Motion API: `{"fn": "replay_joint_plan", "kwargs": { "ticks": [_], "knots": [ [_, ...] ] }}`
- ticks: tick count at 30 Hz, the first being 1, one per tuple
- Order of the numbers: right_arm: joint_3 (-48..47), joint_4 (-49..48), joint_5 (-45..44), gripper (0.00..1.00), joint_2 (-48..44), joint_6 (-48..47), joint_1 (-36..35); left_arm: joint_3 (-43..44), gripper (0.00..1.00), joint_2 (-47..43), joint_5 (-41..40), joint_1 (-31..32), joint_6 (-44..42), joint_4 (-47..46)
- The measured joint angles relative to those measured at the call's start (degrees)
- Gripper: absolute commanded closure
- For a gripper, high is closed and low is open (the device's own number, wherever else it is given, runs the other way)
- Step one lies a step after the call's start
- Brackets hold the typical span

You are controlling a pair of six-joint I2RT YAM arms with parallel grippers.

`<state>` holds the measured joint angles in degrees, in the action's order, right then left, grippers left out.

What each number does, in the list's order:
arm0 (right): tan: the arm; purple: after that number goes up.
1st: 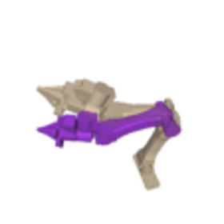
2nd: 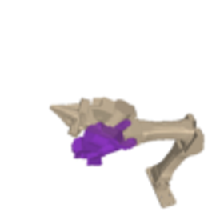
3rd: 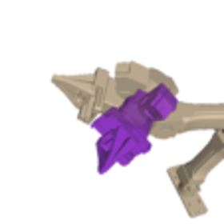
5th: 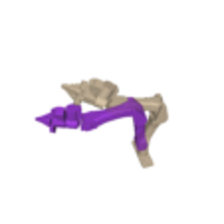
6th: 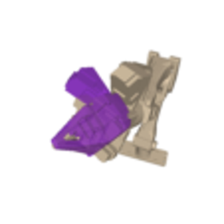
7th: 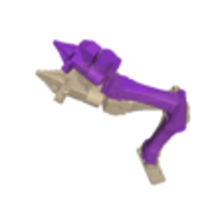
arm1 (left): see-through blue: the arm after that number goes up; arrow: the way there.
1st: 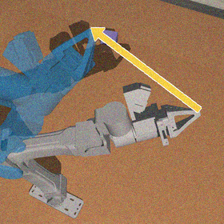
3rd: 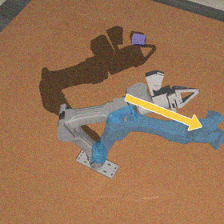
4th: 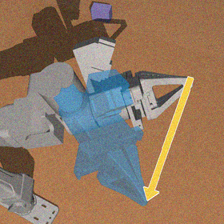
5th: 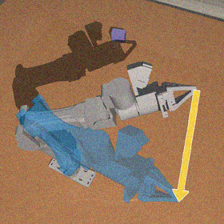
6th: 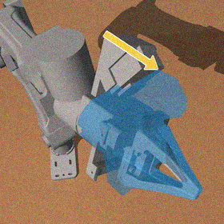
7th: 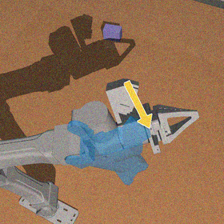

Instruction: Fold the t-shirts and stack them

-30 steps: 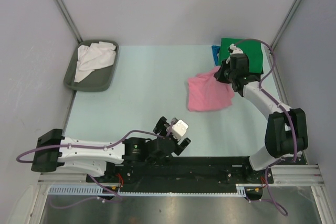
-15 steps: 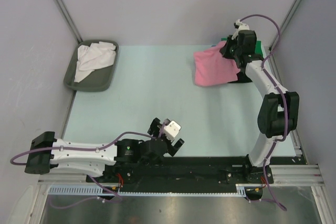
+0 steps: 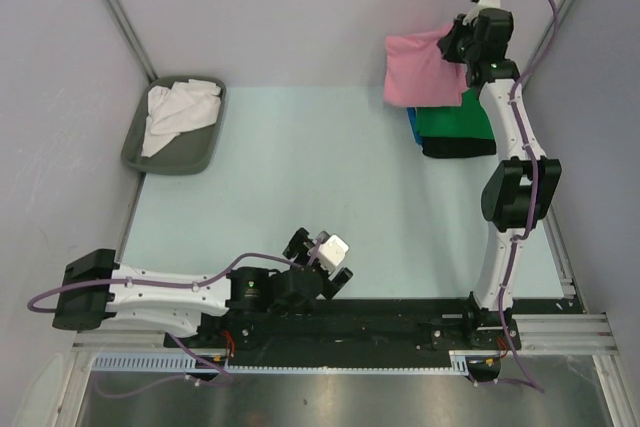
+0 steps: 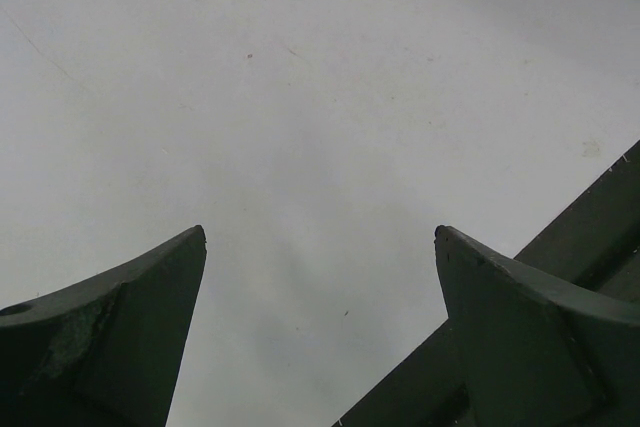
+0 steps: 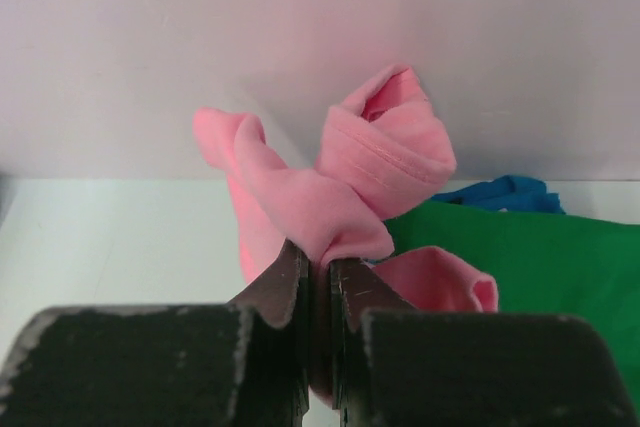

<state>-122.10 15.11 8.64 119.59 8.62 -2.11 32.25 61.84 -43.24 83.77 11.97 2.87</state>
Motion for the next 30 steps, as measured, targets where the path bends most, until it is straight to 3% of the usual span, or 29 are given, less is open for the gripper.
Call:
{"fn": "replay_joint_plan", "kwargs": {
  "ticks": [16,25,27,28,29,30],
  "knots": [
    [-3.7,3.1,4.3,1.0,7.9,3.8,16.2,-0.7,0.0,2.8,1.9,-2.0,-0.4,-3.7],
    [-9.6,2.3,4.3,1.0,18.4,6.4,16.3,-0.7,0.0,4.2,3.1,-3.5,-0.4,-4.1],
    [-11.5,2.3,4.2,0.69,21.0,7.1,16.3,-0.7,0.0,4.2,3.1,-3.8,-0.4,-4.1],
    [-12.7,2.3,4.0,0.61,22.5,7.7,16.3,-0.7,0.0,4.2,3.1,-3.9,-0.4,-4.1],
    [-13.7,2.3,3.8,0.37,23.8,8.4,16.3,-0.7,0.0,4.2,3.1,-4.1,-0.4,-4.1],
    [-14.3,2.2,3.5,0.24,24.7,9.1,16.3,-0.7,0.0,4.2,3.1,-4.2,-0.4,-4.0]
  ]
}}
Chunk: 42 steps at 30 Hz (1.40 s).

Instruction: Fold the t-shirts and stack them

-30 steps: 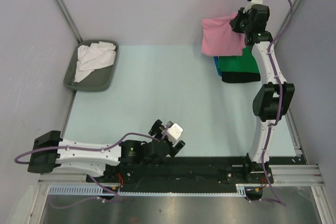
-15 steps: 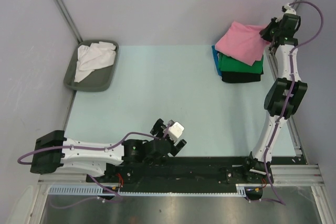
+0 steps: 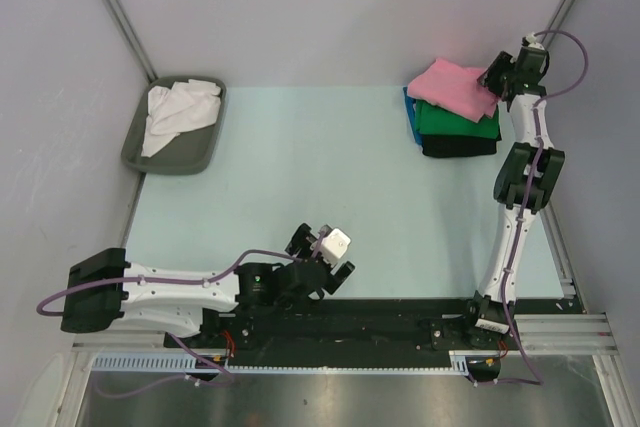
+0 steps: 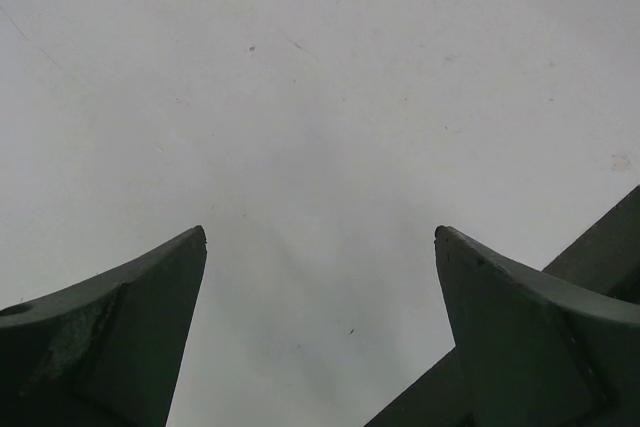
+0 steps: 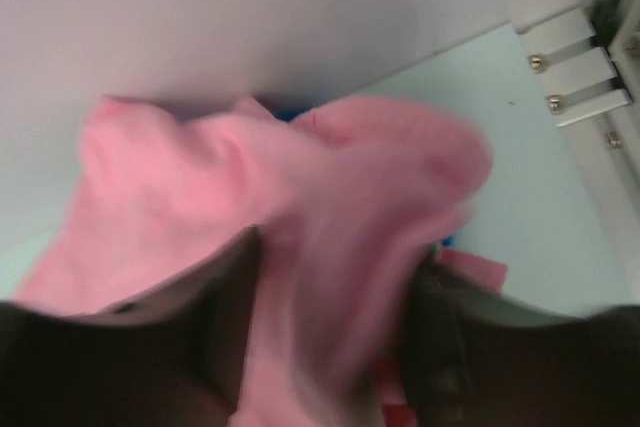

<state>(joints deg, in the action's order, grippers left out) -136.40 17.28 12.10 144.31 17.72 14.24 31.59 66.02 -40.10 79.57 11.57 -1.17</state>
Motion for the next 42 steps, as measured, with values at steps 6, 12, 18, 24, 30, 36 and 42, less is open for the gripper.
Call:
{"fn": "replay_joint_plan", "kwargs": {
  "ticks": [6,12,18,24,30,36,42],
  "knots": [
    [-0.1,0.7,-5.0,0.0,0.1,1.3,-0.4,-0.1,0.0,-0.3,0.1,-0.7,0.3,0.5],
    [1.8,2.4,-9.5,0.0,-7.2,0.9,-1.2,-0.9,0.0,-2.7,0.3,-1.0,0.5,0.9],
    [11.5,1.7,-15.5,0.0,-25.1,0.2,-5.7,-0.9,0.0,-4.7,0.4,-1.0,0.9,1.3],
    [24.0,-1.6,-9.6,0.0,-37.6,3.6,-9.0,-0.8,0.0,-7.1,1.1,-1.7,1.6,1.7],
    [49.6,-2.5,-17.6,0.0,-48.3,4.8,-17.0,4.0,0.0,-8.0,3.1,-7.3,3.7,6.1],
    [56.1,2.2,-27.2,0.0,-57.7,4.5,-34.6,12.2,0.0,-9.0,6.8,-16.2,6.6,11.0],
    [57.0,5.7,-38.8,0.0,-66.8,4.5,-43.4,22.6,0.0,-5.2,9.8,-23.7,9.7,18.8]
  ]
}}
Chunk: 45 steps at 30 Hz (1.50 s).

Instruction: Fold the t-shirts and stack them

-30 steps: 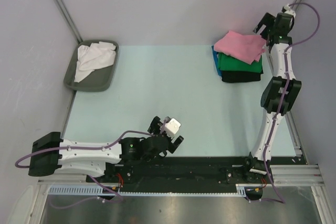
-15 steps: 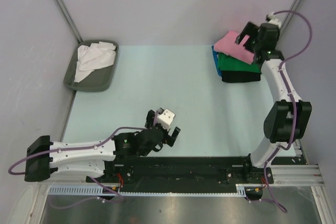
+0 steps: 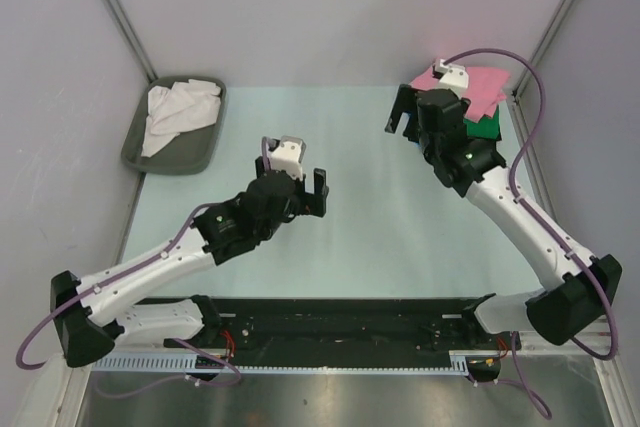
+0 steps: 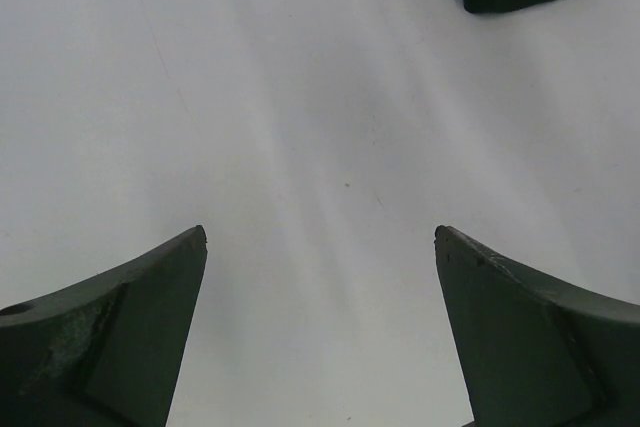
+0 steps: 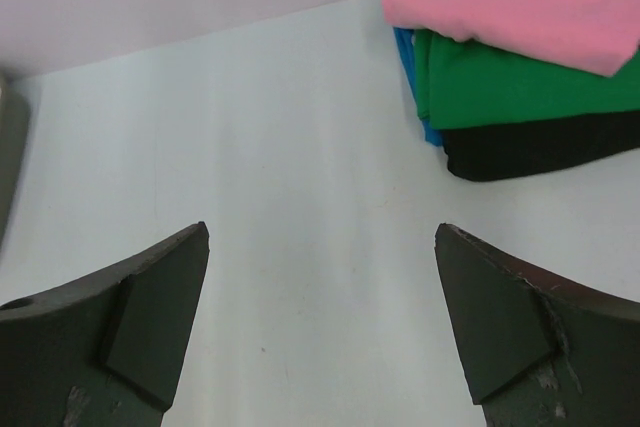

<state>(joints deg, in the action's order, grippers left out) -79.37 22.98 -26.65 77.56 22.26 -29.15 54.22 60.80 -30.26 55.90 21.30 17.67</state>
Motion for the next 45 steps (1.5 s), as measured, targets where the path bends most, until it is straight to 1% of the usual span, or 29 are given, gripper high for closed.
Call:
{"fn": "replay_joint_plan", "kwargs": {
  "ticks": [5,8,11,15,19,24,26,29,34,36,39,42,45],
  "knots": [
    [4.8,3.4,-7.2,0.0,-2.0,0.2,-4.5,5.8,0.0,2.2,2.2,-5.5,1.8,6.1],
    [8.5,5.3,-10.0,0.0,-3.3,0.0,-7.1,9.8,0.0,3.0,3.0,-9.3,1.7,9.7],
    [10.5,6.9,-11.8,0.0,-6.3,-0.2,-8.8,14.8,0.0,4.1,3.3,-12.7,1.5,12.7],
    [11.5,7.0,-13.8,0.0,-12.0,-1.2,-9.4,20.2,0.0,4.9,3.7,-16.2,0.6,15.7],
    [12.8,7.0,-15.7,0.0,-16.3,-2.2,-9.4,21.6,0.0,5.5,4.9,-20.4,0.6,17.6],
    [14.3,7.0,-15.9,0.0,-15.1,-3.1,-8.4,21.4,0.0,8.5,7.1,-25.5,1.2,19.8],
    [14.6,7.0,-15.3,0.0,-13.2,-3.3,-6.2,21.0,0.0,9.6,8.0,-26.9,1.3,20.2],
    [14.8,6.5,-11.8,0.0,-10.1,-2.6,1.2,20.7,0.0,10.7,8.8,-28.5,1.3,20.7],
    [14.9,0.8,0.6,0.0,-3.5,0.5,19.2,19.7,0.0,11.6,13.0,-34.1,2.4,20.2],
    [14.7,-2.0,3.0,0.0,-0.1,1.8,23.0,18.6,0.0,11.6,14.4,-35.6,2.9,19.8],
    [12.6,-5.9,6.0,0.01,7.8,3.2,25.7,16.8,0.0,11.6,16.2,-36.2,3.3,19.3],
    [9.9,-9.7,7.9,0.01,15.2,4.2,26.1,15.6,0.0,11.6,17.9,-36.1,3.3,19.0],
    [9.3,-13.9,8.0,0.02,19.2,4.9,26.0,14.8,0.0,11.5,18.8,-36.1,3.3,18.6]
  ]
}}
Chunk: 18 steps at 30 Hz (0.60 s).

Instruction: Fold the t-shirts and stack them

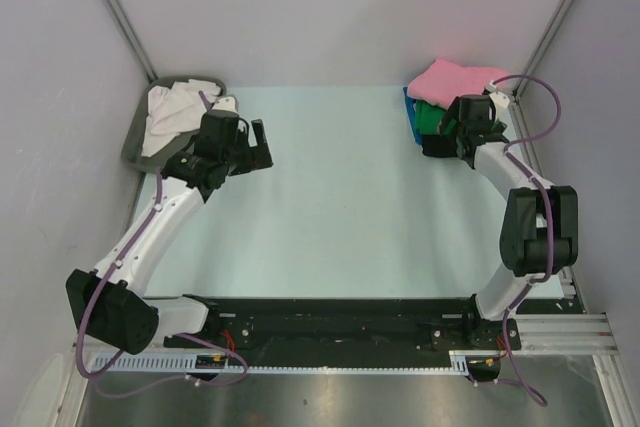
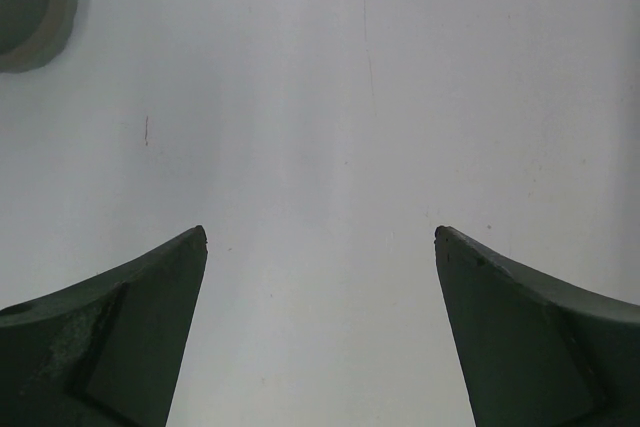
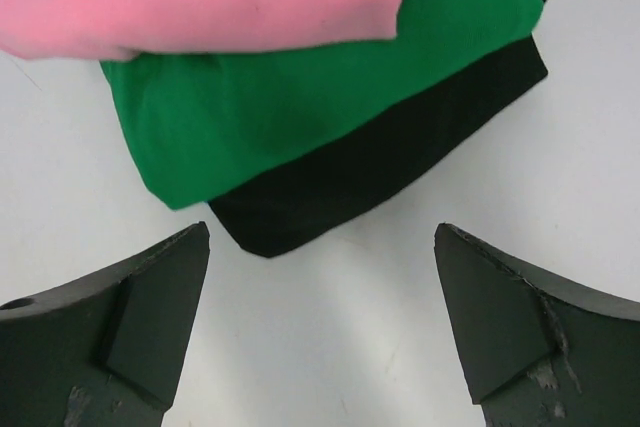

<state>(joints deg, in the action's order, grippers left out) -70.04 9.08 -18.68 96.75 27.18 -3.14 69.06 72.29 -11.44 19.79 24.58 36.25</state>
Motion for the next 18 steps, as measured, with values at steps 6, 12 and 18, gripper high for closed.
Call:
{"fn": "replay_joint_plan", "kwargs": {
  "ticks": [6,12,18],
  "knots": [
    [-2.0,-7.1,-1.0,0.02,3.0,0.3,1.4,-0.7,0.0,-0.6,1.6,0.0,-0.6,-1.0],
    [-7.1,-8.8,-1.9,0.03,5.3,0.2,4.2,-1.1,0.0,-0.7,1.6,0.0,-1.2,-1.5],
    [-11.4,-8.9,-1.9,0.06,9.7,0.3,5.9,-1.3,0.0,-0.7,1.6,0.0,-1.6,-1.6]
  ]
}}
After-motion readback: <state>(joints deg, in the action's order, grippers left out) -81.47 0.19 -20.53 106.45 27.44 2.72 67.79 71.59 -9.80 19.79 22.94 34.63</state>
